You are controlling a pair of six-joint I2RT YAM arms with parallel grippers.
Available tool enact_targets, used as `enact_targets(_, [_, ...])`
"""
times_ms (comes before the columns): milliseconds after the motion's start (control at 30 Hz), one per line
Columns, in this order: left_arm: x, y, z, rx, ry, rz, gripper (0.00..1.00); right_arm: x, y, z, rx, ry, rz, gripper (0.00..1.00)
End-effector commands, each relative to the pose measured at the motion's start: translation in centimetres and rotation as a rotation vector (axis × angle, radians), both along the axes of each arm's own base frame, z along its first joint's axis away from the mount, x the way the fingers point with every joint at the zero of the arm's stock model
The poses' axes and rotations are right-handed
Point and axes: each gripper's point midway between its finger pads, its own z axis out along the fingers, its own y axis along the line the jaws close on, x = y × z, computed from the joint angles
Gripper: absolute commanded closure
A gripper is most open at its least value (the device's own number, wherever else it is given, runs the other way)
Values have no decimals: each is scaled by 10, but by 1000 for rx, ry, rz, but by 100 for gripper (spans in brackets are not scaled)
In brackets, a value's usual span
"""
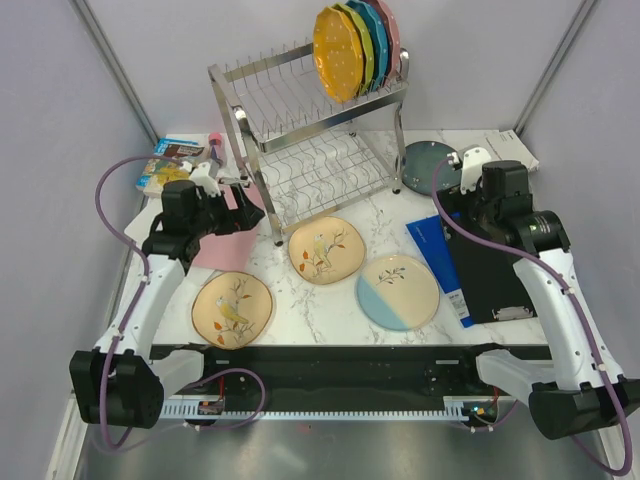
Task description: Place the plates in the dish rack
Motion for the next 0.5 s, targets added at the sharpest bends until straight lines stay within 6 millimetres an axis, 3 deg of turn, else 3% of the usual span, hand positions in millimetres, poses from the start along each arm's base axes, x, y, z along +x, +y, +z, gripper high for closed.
enact_targets(0, [-10,-6,-22,-101,96,43,0,16,11,2,43,-51,29,2])
enact_targets(33, [-13,-5,-32,-105,122,56,1,19,13,2,0,-61,97,2])
enact_targets(100, [-13,-5,-42,-110,146,65,1,28,40,6,55,-103,253,2])
enact_targets(233, [-7,-6,-59,-118,164,77,5,61,71,5,202,-121,297,2])
enact_targets(267, [-5,-6,-63,-125,166,85,6,73,82,-14,238,-49,311,2])
enact_targets(333, [4,-7,-70,-152,166,102,11,87,92,-20,284,-7,316,2])
enact_targets(367, [6,-8,-72,-164,171,110,12,96,98,-37,303,34,328,2])
enact_targets(467, [14,-7,-87,-160,204,129,18,109,111,-60,354,79,347,2])
